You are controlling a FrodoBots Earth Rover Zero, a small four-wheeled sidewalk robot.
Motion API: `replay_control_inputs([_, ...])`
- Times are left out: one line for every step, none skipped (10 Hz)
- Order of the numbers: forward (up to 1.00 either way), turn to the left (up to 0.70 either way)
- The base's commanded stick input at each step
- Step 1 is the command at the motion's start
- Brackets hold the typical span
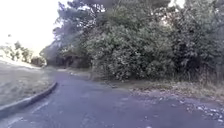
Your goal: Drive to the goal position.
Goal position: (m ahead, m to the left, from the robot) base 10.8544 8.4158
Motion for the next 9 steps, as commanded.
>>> replay_control_inputs([0.70, 0.14])
replay_control_inputs([0.70, 0.14])
replay_control_inputs([0.70, 0.14])
replay_control_inputs([0.70, 0.14])
replay_control_inputs([0.70, 0.14])
replay_control_inputs([0.70, 0.14])
replay_control_inputs([0.70, 0.14])
replay_control_inputs([0.70, 0.14])
replay_control_inputs([0.70, 0.14])
